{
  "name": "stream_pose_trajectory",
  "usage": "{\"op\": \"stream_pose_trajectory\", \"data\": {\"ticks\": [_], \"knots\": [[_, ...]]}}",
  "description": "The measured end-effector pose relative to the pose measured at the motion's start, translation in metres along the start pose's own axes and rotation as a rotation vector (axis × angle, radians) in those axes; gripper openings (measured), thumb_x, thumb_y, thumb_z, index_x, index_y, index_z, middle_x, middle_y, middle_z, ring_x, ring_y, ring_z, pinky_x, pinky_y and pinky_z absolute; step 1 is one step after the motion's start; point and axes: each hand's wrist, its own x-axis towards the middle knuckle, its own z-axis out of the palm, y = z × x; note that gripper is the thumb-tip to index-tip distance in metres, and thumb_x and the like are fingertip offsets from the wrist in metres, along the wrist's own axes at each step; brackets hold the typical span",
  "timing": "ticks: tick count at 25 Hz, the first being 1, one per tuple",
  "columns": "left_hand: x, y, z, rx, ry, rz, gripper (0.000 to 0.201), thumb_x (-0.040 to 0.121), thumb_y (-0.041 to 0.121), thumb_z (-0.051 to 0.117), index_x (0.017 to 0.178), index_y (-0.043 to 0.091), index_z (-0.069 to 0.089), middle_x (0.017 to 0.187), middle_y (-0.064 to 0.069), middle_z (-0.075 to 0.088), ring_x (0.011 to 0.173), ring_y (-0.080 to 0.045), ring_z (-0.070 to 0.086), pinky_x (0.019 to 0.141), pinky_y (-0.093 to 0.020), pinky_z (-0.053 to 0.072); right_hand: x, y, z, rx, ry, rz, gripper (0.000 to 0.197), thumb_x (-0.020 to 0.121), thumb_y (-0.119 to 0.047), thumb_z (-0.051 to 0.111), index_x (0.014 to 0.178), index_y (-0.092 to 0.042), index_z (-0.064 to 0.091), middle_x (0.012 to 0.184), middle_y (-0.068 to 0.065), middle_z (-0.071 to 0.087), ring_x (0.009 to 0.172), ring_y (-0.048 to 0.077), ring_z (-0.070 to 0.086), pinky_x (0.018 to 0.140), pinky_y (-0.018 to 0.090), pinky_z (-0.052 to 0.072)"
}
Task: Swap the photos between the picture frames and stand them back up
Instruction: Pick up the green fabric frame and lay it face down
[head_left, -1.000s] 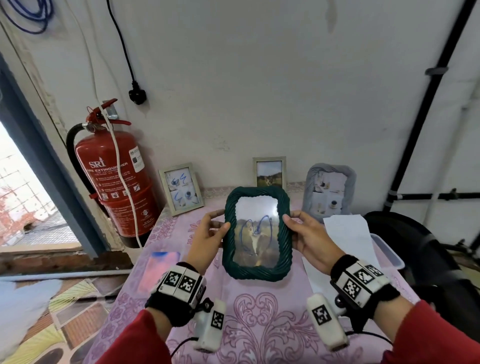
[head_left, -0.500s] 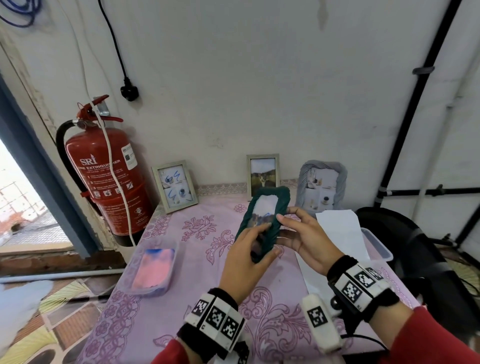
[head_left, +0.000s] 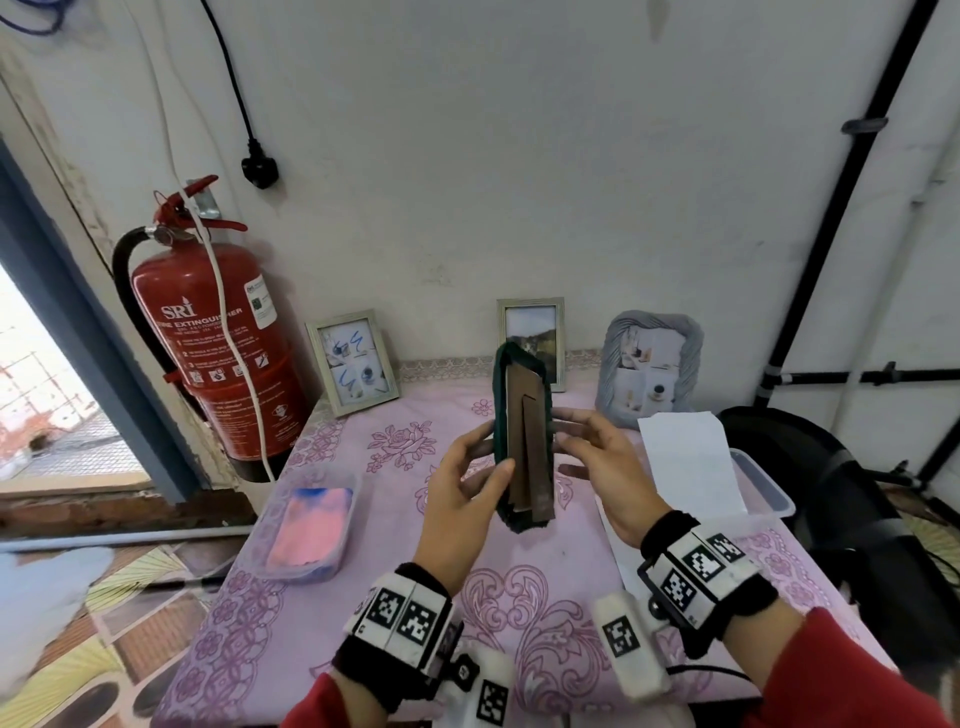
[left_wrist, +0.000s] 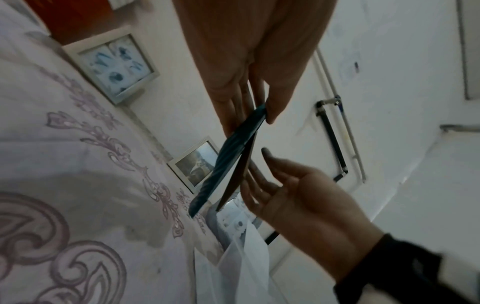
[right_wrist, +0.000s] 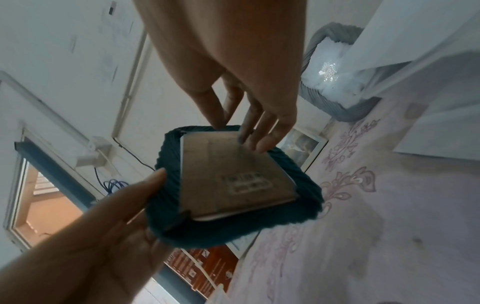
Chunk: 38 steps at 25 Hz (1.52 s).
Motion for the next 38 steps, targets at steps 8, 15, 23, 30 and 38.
{"op": "stream_pose_trajectory", "data": {"ticks": [8, 15, 23, 30, 38], "knots": [[0.002, -0.015, -0.021, -0.219, 0.035, -0.136, 0.040, 0.094, 0.003, 0.046, 0.127, 0.026, 0.050, 0.103, -0.005, 0.067, 0.089, -0.015, 0.066, 0.070, -0.030, 0.058, 0.001, 0.037, -0.019, -0.159, 0.058, 0.093, 0.043, 0.090, 0.001, 0.053, 0.133, -0.006, 0.047, 0.112, 0.005, 0.055, 0.101, 0.016, 0.052, 0.066, 0.006, 0.047], [0.005, -0.047, -0.035, -0.212, 0.082, -0.333, 0.039, 0.096, 0.000, 0.041, 0.134, 0.008, 0.045, 0.116, -0.013, 0.059, 0.087, -0.017, 0.060, 0.066, -0.021, 0.056, -0.007, 0.060, -0.032, -0.165, 0.011, 0.149, 0.045, 0.083, 0.017, 0.052, 0.123, -0.003, 0.055, 0.090, 0.010, 0.059, 0.077, 0.018, 0.058, 0.055, 0.013, 0.053], [0.000, -0.075, -0.052, 0.166, 0.013, -0.375, 0.043, 0.090, -0.013, 0.044, 0.132, -0.003, 0.046, 0.081, -0.008, 0.061, 0.062, 0.000, 0.062, 0.062, -0.009, 0.052, -0.015, 0.083, -0.036, -0.295, -0.032, 0.262, 0.043, 0.082, 0.010, 0.060, 0.121, -0.006, 0.058, 0.082, 0.005, 0.056, 0.067, 0.017, 0.057, 0.051, 0.021, 0.053], [-0.004, -0.086, -0.062, 0.261, -0.050, -0.416, 0.046, 0.087, -0.012, 0.051, 0.132, -0.003, 0.045, 0.077, -0.003, 0.057, 0.056, 0.007, 0.062, 0.061, -0.007, 0.050, -0.014, 0.094, -0.041, -0.442, -0.120, 0.258, 0.049, 0.079, -0.001, 0.070, 0.125, -0.007, 0.054, 0.082, 0.000, 0.053, 0.065, 0.011, 0.056, 0.057, 0.026, 0.057], [-0.003, -0.081, -0.078, 0.440, -0.266, -0.400, 0.073, 0.068, 0.002, 0.080, 0.122, 0.034, 0.042, 0.099, 0.005, 0.063, 0.087, -0.001, 0.061, 0.075, -0.010, 0.052, -0.015, 0.094, -0.056, -0.596, -0.246, 0.158, 0.078, 0.062, -0.027, 0.086, 0.131, -0.019, 0.049, 0.090, -0.007, 0.056, 0.071, 0.002, 0.053, 0.066, 0.011, 0.046]]}}
